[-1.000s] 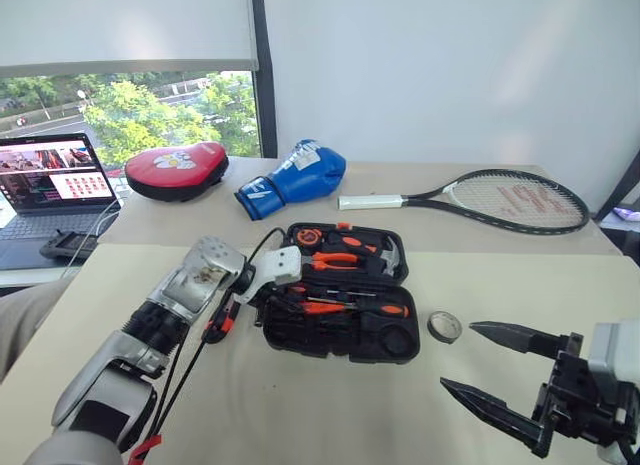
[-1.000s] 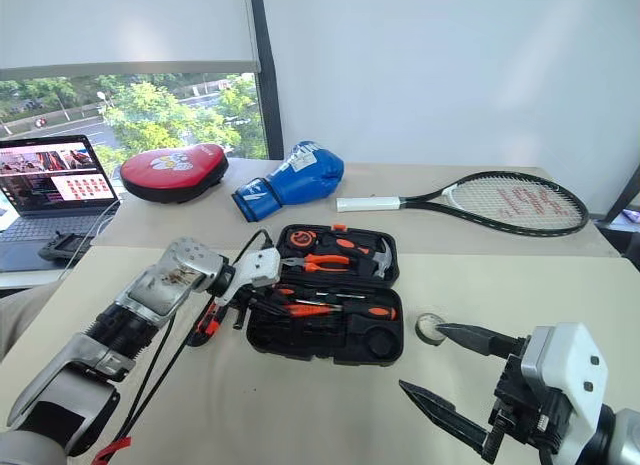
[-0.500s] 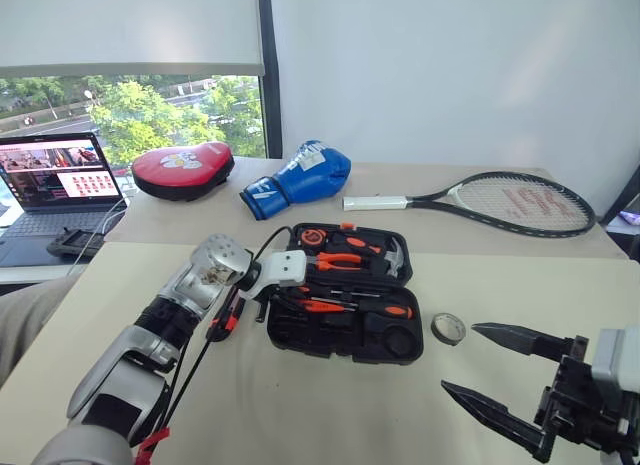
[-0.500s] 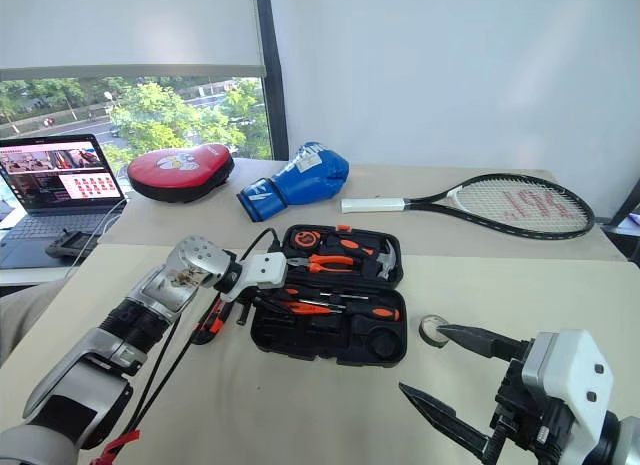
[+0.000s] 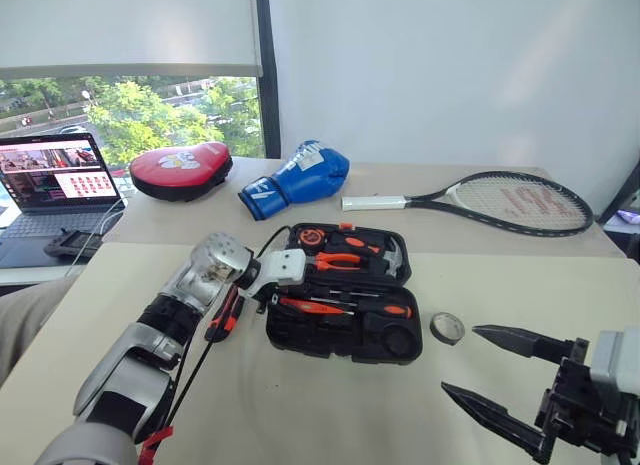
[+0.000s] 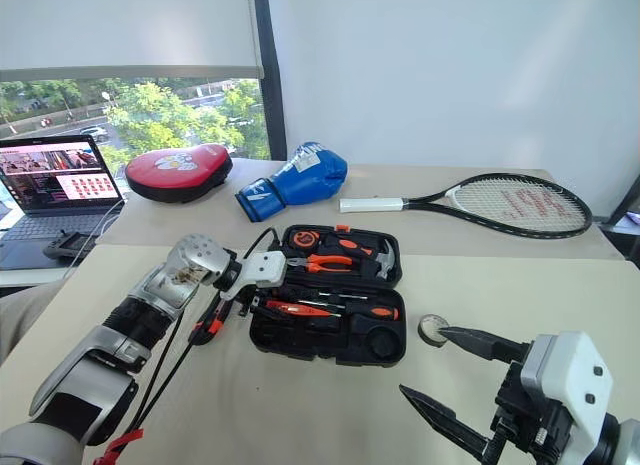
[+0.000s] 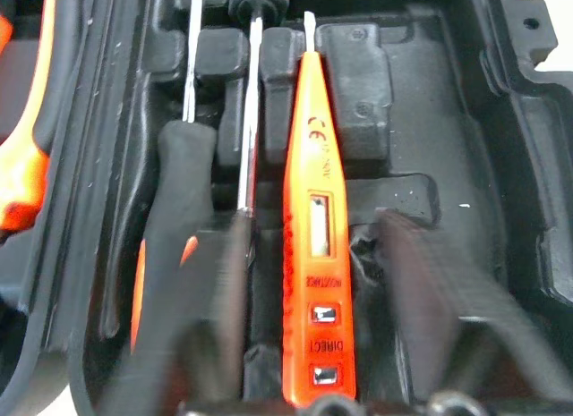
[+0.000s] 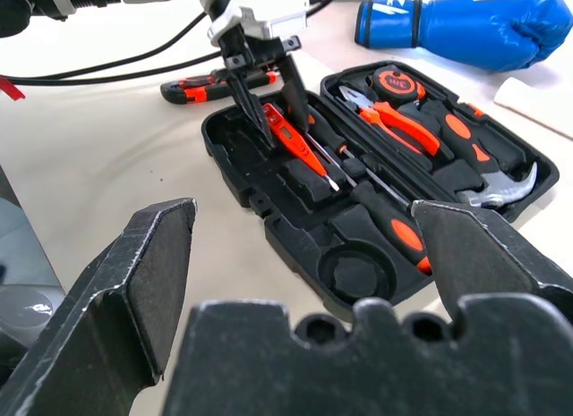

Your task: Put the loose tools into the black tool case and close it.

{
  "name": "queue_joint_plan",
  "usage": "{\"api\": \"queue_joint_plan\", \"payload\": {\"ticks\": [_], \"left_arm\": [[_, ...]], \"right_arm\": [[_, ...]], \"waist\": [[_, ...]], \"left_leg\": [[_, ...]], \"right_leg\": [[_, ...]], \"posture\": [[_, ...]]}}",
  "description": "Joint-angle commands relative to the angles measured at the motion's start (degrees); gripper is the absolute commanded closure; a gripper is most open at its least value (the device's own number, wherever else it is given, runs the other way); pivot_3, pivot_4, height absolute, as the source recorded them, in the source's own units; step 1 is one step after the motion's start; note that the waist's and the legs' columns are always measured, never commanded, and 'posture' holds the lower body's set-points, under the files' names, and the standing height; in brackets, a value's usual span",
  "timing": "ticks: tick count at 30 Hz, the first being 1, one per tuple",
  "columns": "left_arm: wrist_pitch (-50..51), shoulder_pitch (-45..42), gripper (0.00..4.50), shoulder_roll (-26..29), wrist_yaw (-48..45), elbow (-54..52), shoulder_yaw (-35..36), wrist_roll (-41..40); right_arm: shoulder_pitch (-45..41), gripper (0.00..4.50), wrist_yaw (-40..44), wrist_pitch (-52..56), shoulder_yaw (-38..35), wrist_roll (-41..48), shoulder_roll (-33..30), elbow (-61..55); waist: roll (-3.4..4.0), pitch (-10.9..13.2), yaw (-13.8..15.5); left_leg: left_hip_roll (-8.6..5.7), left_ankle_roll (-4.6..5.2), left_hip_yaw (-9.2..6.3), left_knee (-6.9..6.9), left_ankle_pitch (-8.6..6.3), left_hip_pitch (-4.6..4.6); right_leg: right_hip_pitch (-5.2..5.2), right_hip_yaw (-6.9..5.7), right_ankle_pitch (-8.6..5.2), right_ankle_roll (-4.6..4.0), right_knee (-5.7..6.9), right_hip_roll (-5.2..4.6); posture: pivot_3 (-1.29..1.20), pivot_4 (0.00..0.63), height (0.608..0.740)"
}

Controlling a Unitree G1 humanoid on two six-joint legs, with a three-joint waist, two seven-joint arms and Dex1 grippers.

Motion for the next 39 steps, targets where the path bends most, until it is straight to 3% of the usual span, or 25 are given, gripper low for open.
{"api": "queue_joint_plan", "payload": {"ticks": [1,3,6,8,9,13,18,25,27,32,36,39], "left_arm": [[12.7,-0.9,1.96,0.8,1.0,-6.5,8.3,-8.3],[20.7,1.0,2.45,0.6,3.8,-10.1,12.4,-12.3],[29.7,6.1,3.57,-2.3,11.2,-18.4,18.1,-17.6],[28.0,11.1,4.26,-4.4,15.1,-23.2,18.4,-17.5],[27.5,12.9,4.39,-5.4,17.0,-24.4,18.4,-17.3],[24.2,18.2,4.39,-7.8,22.2,-26.5,17.0,-15.5],[22.0,21.0,4.39,-7.8,28.4,-21.8,12.9,-10.1],[16.9,22.4,4.39,-4.4,27.4,-16.8,5.7,-3.7],[15.0,22.5,4.39,-4.8,27.7,-16.2,6.6,-4.3],[14.5,21.1,4.39,-9.2,32.0,-22.3,20.5,-15.2],[27.1,21.5,3.30,-6.3,38.7,-32.3,28.5,-20.2],[39.5,24.4,2.14,-3.9,50.3,-39.1,31.4,-15.5]], "right_arm": [[-0.8,0.00,-0.2,-1.1,-0.1,-0.6,-0.1,-0.8],[-1.9,0.00,-0.4,-0.4,0.2,-0.9,-0.1,-0.8],[-4.1,0.00,-0.4,1.1,0.6,-1.2,0.0,-0.7],[-5.7,0.00,-0.4,1.9,1.3,-1.2,-0.3,-0.2],[-6.5,0.00,-0.3,2.3,1.5,-1.2,-0.4,0.0],[-8.5,0.00,0.1,3.8,1.9,-1.3,-0.4,0.3],[-9.5,0.00,0.5,5.7,0.5,-0.6,-0.2,0.1],[-8.9,0.00,1.0,7.0,-1.5,-0.1,0.5,-0.8],[-9.2,0.00,1.2,7.3,-1.3,-0.5,0.6,-0.7],[-11.1,0.00,2.2,7.4,0.6,-1.2,0.4,0.3],[-14.3,0.00,3.9,7.3,3.2,-2.0,-0.4,2.6],[-18.0,0.00,5.5,7.4,6.2,-3.0,-1.6,5.2]], "waist": [[0.00,0.0,0.0],[0.00,0.0,0.1],[0.02,0.0,0.0],[0.02,0.0,0.1],[0.02,0.0,0.2],[-0.04,0.0,0.3],[-0.02,0.0,0.3],[0.40,-0.3,0.3],[0.53,-0.5,0.3],[0.67,-0.6,0.3],[0.29,-0.3,-0.1],[0.32,-0.3,-0.3]], "left_leg": [[0.00,0.00,0.00,0.02,0.00,-0.06],[0.00,-0.01,-0.01,0.06,0.01,-0.08],[-0.01,-0.04,-0.01,0.10,0.03,-0.07],[-0.01,-0.16,-0.01,0.10,0.09,-0.01],[-0.02,-0.19,-0.02,0.10,0.11,0.02],[-0.07,-0.24,-0.06,0.12,0.13,0.02],[-0.06,-0.16,-0.08,0.10,0.08,0.10],[-0.01,0.05,-0.14,0.06,-0.10,0.62],[0.01,0.05,-0.14,0.06,-0.10,0.67],[0.03,0.01,-0.15,0.07,-0.08,0.56],[0.14,-0.18,-0.20,0.06,0.03,0.28],[0.10,-0.32,-0.19,0.04,0.06,0.31]], "right_leg": [[-0.04,-0.01,0.00,0.00,0.01,0.00],[-0.04,-0.02,0.00,0.01,0.00,0.00],[-0.01,-0.02,-0.02,0.09,-0.01,-0.02],[0.07,0.01,-0.04,0.14,-0.01,-0.06],[0.13,0.04,-0.04,0.14,-0.02,-0.10],[0.18,0.10,-0.02,0.13,-0.04,-0.19],[0.22,0.13,0.01,0.08,-0.02,-0.22],[0.78,0.14,-0.02,0.06,-0.15,-0.41],[0.80,0.15,-0.02,0.06,-0.15,-0.43],[0.69,0.17,-0.02,0.07,-0.12,-0.48],[0.39,0.13,0.00,0.04,-0.08,-0.32],[0.40,0.12,0.01,0.03,-0.07,-0.30]], "posture": [[0.00,0.150,0.740],[0.00,0.150,0.740],[0.00,0.150,0.740],[0.00,0.150,0.740],[0.00,0.150,0.740],[0.00,0.150,0.740],[0.00,0.150,0.740],[0.00,0.150,0.740],[0.00,0.150,0.740],[0.00,0.150,0.740],[0.00,0.150,0.740],[0.00,0.150,0.740]]}}
